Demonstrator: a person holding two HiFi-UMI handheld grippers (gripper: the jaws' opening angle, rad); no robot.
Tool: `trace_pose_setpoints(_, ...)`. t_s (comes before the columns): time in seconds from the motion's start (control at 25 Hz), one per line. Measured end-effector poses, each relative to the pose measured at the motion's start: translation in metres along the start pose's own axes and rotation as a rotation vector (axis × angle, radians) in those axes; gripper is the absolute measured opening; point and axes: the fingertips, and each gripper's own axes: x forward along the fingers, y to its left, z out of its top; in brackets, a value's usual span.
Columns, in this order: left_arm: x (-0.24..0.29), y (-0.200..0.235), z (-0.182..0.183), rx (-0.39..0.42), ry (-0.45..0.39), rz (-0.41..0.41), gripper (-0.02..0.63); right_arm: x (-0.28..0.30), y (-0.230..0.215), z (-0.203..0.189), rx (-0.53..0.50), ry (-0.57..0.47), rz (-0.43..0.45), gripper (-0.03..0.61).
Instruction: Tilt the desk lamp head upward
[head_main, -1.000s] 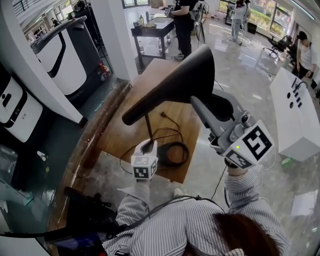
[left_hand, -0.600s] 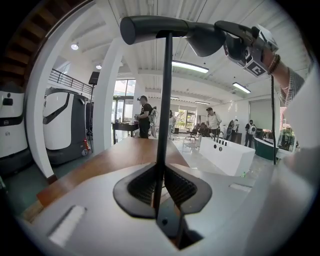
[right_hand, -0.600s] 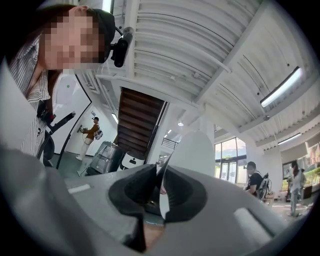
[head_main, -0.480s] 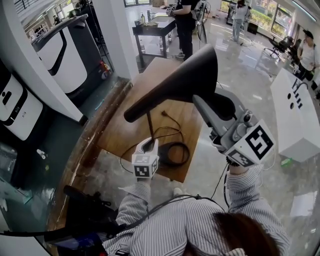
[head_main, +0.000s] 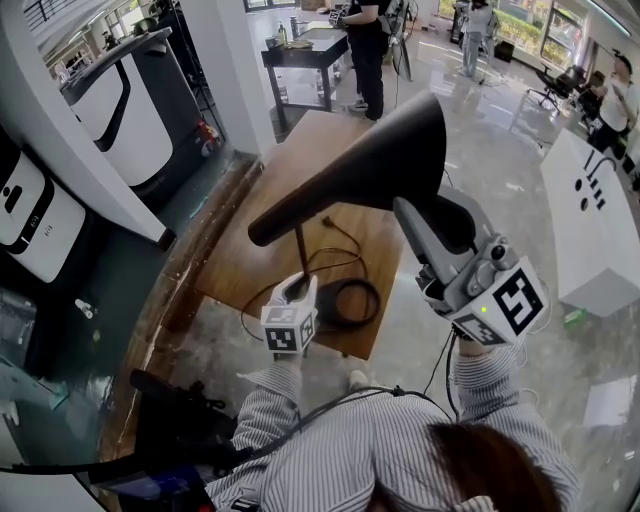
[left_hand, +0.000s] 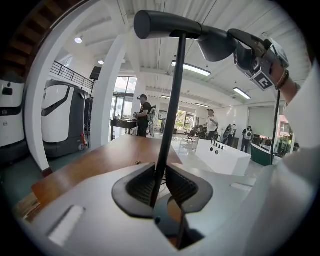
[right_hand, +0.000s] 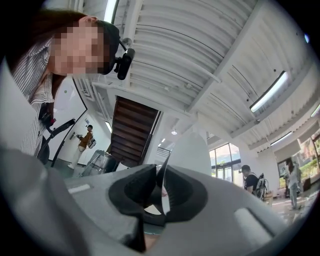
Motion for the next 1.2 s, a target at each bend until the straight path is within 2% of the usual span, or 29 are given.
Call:
trace_pose_setpoints(0.28, -0.007, 0.005, -0.003, -0.020, -0.009, 0.015, 0.087, -0.013, -0.004, 0.007, 0.007, -0.056, -0.072, 0.063)
trace_pose_setpoints(0.48, -0.024, 0.003, 0.001, -0.028, -0.035, 0.023, 0.106, -0.042, -0.009, 0.004, 0.067, -0.105, -0.143, 0.063)
trace_pose_setpoints(0.6, -0.037, -0.004, 0.008, -0.025, -0.050, 0.012, 0.106, -0.061, -0.008, -0.015, 0.126, -0.080, -0.174, 0.063)
trace_pose_setpoints(0.72, -0.047, -0.014, 0.015, -0.064, -0.078, -0.011, 0.098, -0.076, 0.001, -0.055, 0.191, -0.003, -0.203, 0.063)
trace_pose_setpoints(0.84, -0.054, -0.024, 0.019, -0.111, -0.101, -0.037, 0.058, -0.074, 0.029, -0.113, 0.223, 0.122, -0.194, 0.063)
trace_pose_setpoints(1.04, -0.062, -0.043, 0.020, -0.102, -0.119, -0.066, 0.035, -0.061, 0.073, -0.213, 0.231, 0.355, -0.150, 0.063)
trace_pose_setpoints(1.2, -0.066, -0.056, 0.017, -0.085, -0.118, -0.070, 0.006, -0.062, 0.102, -0.263, 0.280, 0.482, -0.103, 0.052)
